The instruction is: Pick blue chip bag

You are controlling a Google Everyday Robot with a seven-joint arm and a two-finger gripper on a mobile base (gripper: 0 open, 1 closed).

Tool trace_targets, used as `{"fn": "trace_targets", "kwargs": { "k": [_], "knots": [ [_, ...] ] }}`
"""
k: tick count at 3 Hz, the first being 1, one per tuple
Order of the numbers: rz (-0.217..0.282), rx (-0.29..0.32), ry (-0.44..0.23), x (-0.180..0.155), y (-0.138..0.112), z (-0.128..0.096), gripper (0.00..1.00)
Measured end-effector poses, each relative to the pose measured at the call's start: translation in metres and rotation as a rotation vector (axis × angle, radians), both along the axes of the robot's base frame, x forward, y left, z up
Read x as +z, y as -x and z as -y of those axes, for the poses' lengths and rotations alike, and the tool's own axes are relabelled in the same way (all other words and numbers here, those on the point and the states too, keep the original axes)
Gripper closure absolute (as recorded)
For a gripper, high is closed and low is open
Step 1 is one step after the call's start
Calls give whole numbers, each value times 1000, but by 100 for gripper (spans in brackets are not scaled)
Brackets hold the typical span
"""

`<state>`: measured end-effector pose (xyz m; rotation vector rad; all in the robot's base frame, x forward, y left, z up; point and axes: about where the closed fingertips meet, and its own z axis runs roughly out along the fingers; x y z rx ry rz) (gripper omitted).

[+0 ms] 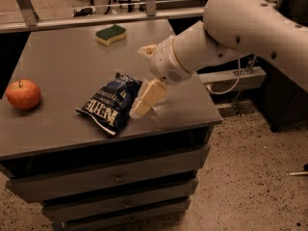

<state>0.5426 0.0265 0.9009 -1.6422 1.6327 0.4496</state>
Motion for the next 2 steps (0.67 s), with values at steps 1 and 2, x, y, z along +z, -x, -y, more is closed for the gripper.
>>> {"fn": "trace_targets", "kwargs": {
  "k": [1, 2],
  "knots": [
    [-13, 18, -12, -15, -12, -17, 0],
    [-22, 29, -17, -28, -22, -30, 15]
  ]
}}
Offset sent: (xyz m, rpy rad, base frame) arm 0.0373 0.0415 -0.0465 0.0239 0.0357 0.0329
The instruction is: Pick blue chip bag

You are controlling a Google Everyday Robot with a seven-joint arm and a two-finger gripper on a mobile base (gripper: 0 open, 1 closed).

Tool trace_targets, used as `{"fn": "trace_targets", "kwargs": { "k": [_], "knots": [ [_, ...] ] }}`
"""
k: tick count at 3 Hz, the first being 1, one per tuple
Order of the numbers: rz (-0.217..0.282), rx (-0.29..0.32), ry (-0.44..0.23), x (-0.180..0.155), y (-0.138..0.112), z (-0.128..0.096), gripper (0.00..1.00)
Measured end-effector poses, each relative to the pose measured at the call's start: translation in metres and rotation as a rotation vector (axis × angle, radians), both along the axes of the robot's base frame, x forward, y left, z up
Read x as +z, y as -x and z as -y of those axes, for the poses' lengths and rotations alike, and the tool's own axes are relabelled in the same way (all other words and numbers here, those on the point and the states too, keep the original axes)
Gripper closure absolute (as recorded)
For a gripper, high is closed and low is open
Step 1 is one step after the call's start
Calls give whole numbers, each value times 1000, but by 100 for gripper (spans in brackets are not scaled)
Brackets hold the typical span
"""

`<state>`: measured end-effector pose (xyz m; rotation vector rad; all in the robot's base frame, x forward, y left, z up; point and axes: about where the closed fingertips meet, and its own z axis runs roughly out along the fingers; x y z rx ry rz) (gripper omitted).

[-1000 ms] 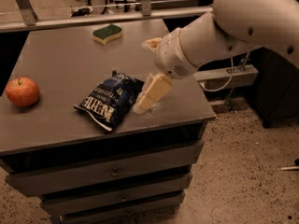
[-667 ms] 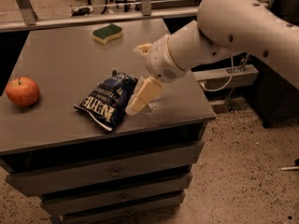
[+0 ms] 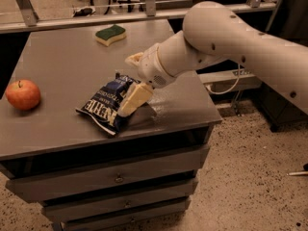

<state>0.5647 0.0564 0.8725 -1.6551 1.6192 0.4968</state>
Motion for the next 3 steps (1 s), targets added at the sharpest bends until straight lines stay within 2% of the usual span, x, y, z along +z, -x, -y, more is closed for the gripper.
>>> {"fn": "trace_targets", "kwargs": {
  "k": [1, 2, 3],
  "knots": [
    [-3, 3, -2, -6, -6, -6, 38],
    [3, -2, -10, 1, -11, -8, 69],
    [11, -27, -30, 21, -18, -4, 92]
  ]
}}
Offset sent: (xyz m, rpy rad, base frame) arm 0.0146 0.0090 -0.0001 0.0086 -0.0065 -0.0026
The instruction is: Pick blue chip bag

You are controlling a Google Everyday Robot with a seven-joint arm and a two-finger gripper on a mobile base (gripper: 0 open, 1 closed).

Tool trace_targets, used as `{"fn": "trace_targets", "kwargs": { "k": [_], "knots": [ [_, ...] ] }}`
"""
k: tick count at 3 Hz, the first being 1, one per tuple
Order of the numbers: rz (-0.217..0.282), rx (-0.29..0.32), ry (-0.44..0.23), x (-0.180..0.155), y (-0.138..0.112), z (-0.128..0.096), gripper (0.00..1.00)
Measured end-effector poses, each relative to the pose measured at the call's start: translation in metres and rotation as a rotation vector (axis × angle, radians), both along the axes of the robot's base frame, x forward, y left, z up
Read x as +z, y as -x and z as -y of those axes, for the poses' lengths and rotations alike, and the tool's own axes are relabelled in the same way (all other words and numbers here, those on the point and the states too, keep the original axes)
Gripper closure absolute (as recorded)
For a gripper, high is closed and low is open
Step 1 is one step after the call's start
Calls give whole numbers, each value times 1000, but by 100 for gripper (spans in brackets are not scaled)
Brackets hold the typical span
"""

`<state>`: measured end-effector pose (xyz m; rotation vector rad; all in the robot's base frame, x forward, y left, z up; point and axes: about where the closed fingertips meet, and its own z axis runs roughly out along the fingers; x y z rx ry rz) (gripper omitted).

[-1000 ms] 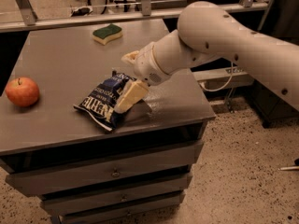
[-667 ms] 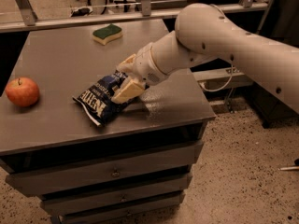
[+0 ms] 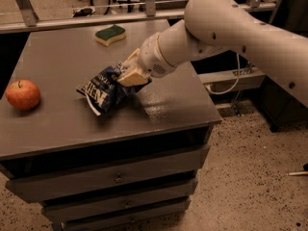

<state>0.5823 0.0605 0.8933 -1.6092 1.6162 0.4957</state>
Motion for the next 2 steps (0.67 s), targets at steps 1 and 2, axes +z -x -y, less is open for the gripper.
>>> {"fn": "trace_targets", "kwargs": {
  "k": [1, 2],
  "knots": [
    [7, -39, -48, 41, -9, 11, 100],
    [23, -47, -64, 57, -14, 12, 100]
  ]
}}
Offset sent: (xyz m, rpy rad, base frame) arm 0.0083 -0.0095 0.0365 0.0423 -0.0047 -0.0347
